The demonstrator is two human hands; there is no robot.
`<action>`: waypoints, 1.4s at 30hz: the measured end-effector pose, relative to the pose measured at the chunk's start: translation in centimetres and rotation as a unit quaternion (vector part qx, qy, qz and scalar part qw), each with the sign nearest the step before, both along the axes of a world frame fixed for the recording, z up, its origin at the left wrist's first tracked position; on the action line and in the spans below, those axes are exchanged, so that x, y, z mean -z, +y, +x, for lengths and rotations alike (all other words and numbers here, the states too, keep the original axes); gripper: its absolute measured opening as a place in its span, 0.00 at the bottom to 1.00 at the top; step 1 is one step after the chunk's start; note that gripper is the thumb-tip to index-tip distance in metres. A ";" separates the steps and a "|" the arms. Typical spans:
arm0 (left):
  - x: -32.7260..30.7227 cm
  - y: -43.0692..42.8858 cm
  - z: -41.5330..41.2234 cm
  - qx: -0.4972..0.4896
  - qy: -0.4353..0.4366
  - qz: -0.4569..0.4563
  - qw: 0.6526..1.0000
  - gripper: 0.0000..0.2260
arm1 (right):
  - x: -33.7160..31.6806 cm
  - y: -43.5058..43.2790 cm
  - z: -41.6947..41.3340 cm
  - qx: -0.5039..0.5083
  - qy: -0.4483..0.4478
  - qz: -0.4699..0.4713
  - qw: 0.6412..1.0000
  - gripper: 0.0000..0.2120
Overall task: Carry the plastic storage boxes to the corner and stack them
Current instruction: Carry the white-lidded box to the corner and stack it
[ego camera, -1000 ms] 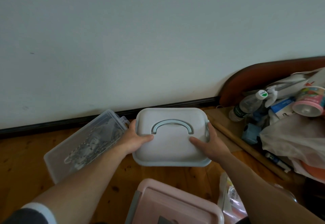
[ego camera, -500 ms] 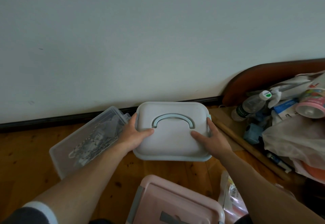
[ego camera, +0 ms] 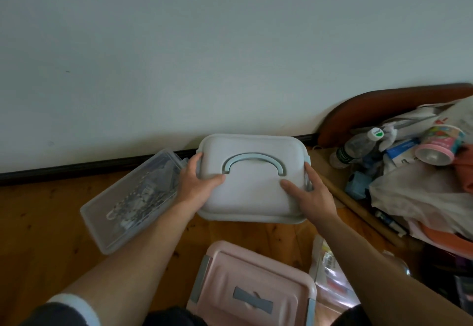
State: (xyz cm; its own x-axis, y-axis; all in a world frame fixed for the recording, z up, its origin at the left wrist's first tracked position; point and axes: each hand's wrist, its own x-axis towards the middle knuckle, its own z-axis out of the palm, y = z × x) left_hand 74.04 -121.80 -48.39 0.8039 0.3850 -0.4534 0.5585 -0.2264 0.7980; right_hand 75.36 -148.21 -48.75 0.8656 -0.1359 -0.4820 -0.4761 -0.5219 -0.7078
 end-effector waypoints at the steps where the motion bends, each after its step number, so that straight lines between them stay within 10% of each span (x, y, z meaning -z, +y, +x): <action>1: -0.5 0.0 -0.1 -0.003 -0.004 -0.005 1.000 0.38 | -0.5 0.1 -0.1 0.003 -0.001 0.002 1.000 0.44; 42: -51.2 10.3 -6.1 -0.101 -0.066 -0.018 0.993 0.36 | -50.6 10.7 -1.6 -0.062 -0.089 0.072 0.992 0.41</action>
State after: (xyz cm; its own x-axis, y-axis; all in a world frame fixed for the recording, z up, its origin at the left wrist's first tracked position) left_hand 67.97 -111.48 2.80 0.7658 0.5296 -0.3647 0.4788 -0.0911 0.8732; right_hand 73.78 -137.51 1.87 0.9442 0.0354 -0.3274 -0.2764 -0.4556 -0.8462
